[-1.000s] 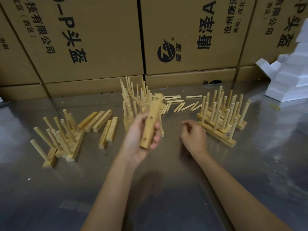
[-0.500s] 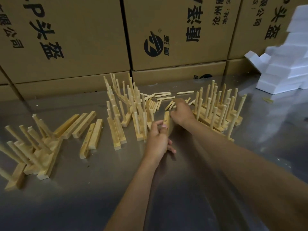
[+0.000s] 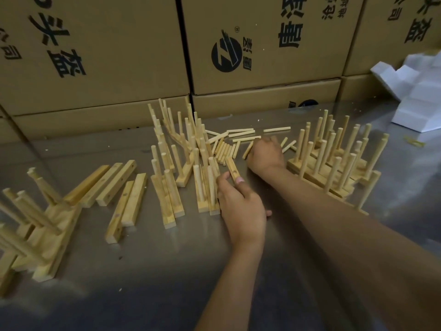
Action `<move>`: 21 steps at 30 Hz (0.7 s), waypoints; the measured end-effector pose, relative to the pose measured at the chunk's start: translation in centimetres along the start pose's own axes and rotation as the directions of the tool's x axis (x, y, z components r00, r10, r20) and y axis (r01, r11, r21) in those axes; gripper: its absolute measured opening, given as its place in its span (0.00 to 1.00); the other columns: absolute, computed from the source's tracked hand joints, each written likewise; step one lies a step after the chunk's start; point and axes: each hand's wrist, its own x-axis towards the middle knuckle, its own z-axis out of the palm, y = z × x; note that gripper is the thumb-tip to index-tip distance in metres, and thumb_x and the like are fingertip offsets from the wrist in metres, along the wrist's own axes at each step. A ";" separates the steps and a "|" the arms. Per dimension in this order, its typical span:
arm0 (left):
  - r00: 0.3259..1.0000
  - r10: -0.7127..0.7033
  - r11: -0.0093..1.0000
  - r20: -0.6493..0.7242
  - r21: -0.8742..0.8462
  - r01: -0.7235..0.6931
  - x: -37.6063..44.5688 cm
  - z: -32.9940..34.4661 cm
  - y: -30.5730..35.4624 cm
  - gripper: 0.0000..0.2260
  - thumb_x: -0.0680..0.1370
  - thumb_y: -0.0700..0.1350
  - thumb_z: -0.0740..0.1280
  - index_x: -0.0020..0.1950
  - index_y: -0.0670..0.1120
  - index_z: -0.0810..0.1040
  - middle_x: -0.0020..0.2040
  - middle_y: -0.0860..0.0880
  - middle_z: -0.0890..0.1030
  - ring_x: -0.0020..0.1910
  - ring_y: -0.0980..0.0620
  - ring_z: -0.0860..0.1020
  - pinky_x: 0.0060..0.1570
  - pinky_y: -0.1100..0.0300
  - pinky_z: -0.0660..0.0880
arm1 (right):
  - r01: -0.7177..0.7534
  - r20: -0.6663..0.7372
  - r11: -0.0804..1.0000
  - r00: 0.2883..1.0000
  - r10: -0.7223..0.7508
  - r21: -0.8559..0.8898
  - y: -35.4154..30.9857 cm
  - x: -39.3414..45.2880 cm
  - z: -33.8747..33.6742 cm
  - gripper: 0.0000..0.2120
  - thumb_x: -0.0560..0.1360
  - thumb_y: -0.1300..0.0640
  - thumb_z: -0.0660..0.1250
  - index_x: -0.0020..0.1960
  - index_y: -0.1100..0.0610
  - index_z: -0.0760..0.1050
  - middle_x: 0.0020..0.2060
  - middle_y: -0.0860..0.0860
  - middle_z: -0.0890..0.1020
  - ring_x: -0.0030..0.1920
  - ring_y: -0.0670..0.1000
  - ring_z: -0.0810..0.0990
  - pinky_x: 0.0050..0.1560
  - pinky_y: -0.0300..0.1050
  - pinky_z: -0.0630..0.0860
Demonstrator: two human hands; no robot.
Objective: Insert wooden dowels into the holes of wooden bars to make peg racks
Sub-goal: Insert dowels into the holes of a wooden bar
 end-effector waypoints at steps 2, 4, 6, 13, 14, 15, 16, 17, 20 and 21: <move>1.000 0.011 1.000 0.000 0.004 -0.011 0.0 -0.1 0.1 0.17 0.85 0.47 0.55 0.74 0.50 0.64 0.66 0.44 0.73 0.39 0.50 0.83 0.25 0.60 0.79 | 0.032 -0.020 0.998 0.999 -0.033 -0.053 -0.3 -1.1 0.0 0.13 0.77 0.59 0.64 0.60 0.62 0.76 0.60 0.59 0.77 0.64 0.58 0.70 0.65 0.49 0.69; 1.000 0.021 1.000 0.022 0.006 -0.021 -0.1 -0.3 0.1 0.17 0.85 0.47 0.56 0.75 0.50 0.63 0.65 0.43 0.74 0.40 0.50 0.83 0.26 0.59 0.79 | 0.060 -0.029 0.997 0.998 -0.062 -0.058 -0.4 -2.4 -0.2 0.18 0.76 0.59 0.67 0.64 0.62 0.72 0.62 0.60 0.76 0.65 0.58 0.71 0.65 0.49 0.70; 0.998 0.035 0.999 0.052 0.008 -0.036 -0.2 -0.6 0.2 0.17 0.85 0.47 0.56 0.74 0.50 0.63 0.63 0.41 0.75 0.38 0.50 0.83 0.25 0.61 0.78 | 0.061 -0.029 0.997 0.998 -0.062 -0.039 -0.3 -4.2 -0.5 0.22 0.75 0.56 0.69 0.65 0.62 0.70 0.62 0.59 0.75 0.65 0.58 0.70 0.66 0.50 0.68; 0.990 -0.019 0.979 0.137 -0.198 0.046 -1.0 -2.2 0.8 0.08 0.85 0.43 0.58 0.62 0.51 0.71 0.32 0.46 0.76 0.23 0.53 0.74 0.23 0.59 0.74 | 0.010 -0.024 0.991 1.000 -0.006 0.134 1.0 -12.0 -3.2 0.18 0.74 0.59 0.66 0.63 0.62 0.71 0.58 0.59 0.75 0.61 0.58 0.71 0.61 0.49 0.69; 0.985 -0.066 0.960 0.161 -0.259 0.106 -1.0 -2.6 1.1 0.08 0.84 0.42 0.58 0.61 0.50 0.72 0.31 0.46 0.75 0.23 0.53 0.74 0.23 0.60 0.74 | -0.017 -0.026 0.977 0.999 0.023 0.214 1.3 -13.2 -3.7 0.17 0.74 0.60 0.66 0.62 0.61 0.71 0.56 0.58 0.76 0.59 0.58 0.73 0.58 0.50 0.71; 0.975 -0.107 0.933 0.194 -0.319 0.165 -1.3 -3.2 1.5 0.08 0.84 0.41 0.59 0.60 0.49 0.74 0.32 0.45 0.75 0.24 0.53 0.74 0.23 0.60 0.73 | -0.036 -0.030 0.958 0.998 0.046 0.286 1.6 -14.4 -4.4 0.15 0.75 0.61 0.64 0.61 0.60 0.70 0.52 0.57 0.77 0.55 0.58 0.76 0.54 0.51 0.74; 0.962 -0.134 0.906 0.237 -0.365 0.216 -1.3 -3.7 1.7 0.08 0.84 0.40 0.59 0.60 0.48 0.75 0.33 0.45 0.76 0.25 0.53 0.75 0.22 0.60 0.73 | -0.042 -0.035 0.939 0.998 0.058 0.341 1.9 -15.2 -4.7 0.12 0.76 0.61 0.62 0.59 0.58 0.70 0.48 0.56 0.78 0.51 0.57 0.78 0.49 0.51 0.75; 0.947 -0.145 0.885 0.288 -0.391 0.254 -1.5 -4.1 1.7 0.09 0.84 0.40 0.59 0.59 0.49 0.76 0.33 0.46 0.76 0.26 0.53 0.75 0.22 0.60 0.73 | -0.035 -0.048 0.921 0.997 0.058 0.388 2.2 -16.0 -4.9 0.09 0.78 0.60 0.60 0.58 0.56 0.69 0.44 0.53 0.79 0.46 0.55 0.79 0.44 0.50 0.75; 0.897 -0.129 0.877 0.422 -0.374 0.302 -2.7 -5.5 1.8 0.11 0.84 0.43 0.60 0.61 0.53 0.78 0.33 0.47 0.76 0.28 0.53 0.75 0.24 0.60 0.72 | 0.058 -0.129 0.857 0.992 0.010 0.511 3.4 -18.2 -5.9 0.06 0.79 0.58 0.58 0.54 0.51 0.71 0.33 0.44 0.77 0.33 0.44 0.76 0.33 0.42 0.67; 0.885 -0.120 0.885 0.449 -0.356 0.300 -3.1 -5.9 1.8 0.12 0.84 0.43 0.59 0.62 0.54 0.79 0.33 0.47 0.75 0.29 0.53 0.74 0.24 0.60 0.71 | 0.096 -0.154 0.832 0.988 -0.013 0.546 3.7 -18.9 -6.3 0.06 0.78 0.57 0.59 0.52 0.48 0.72 0.30 0.43 0.76 0.32 0.43 0.76 0.30 0.37 0.64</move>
